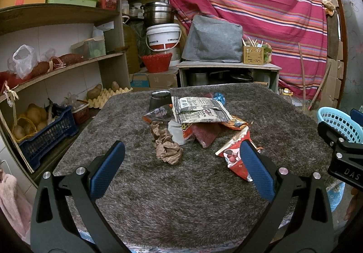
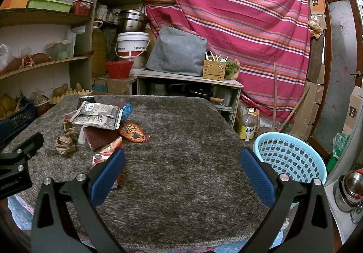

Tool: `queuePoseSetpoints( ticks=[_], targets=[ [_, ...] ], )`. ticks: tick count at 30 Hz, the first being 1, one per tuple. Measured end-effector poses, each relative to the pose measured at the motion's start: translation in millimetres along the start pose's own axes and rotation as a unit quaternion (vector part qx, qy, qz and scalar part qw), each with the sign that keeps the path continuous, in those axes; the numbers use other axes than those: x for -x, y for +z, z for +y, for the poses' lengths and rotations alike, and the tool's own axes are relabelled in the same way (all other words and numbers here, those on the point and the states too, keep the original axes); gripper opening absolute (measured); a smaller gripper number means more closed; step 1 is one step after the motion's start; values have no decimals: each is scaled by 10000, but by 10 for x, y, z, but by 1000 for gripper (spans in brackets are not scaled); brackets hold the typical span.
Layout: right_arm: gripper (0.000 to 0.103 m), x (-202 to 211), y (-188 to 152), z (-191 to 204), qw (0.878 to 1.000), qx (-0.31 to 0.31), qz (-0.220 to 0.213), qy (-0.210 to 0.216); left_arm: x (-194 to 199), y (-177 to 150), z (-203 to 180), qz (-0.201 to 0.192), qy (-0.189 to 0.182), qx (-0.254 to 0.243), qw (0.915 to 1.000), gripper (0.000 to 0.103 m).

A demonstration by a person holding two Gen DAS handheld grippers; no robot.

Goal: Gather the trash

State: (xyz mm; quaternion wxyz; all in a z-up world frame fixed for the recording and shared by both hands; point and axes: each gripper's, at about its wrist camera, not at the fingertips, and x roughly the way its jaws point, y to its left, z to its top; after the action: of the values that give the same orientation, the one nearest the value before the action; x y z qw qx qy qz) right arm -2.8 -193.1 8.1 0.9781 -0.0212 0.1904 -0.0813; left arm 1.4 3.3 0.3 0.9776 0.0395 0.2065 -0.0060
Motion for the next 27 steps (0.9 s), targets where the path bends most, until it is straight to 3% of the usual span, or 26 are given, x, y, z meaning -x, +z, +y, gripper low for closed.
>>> queuePoseSetpoints(
  ticks=[27],
  targets=[
    [99, -48, 45, -116, 10000, -54, 14, -39, 3, 71, 120, -52, 94, -5, 9999, 98]
  ],
)
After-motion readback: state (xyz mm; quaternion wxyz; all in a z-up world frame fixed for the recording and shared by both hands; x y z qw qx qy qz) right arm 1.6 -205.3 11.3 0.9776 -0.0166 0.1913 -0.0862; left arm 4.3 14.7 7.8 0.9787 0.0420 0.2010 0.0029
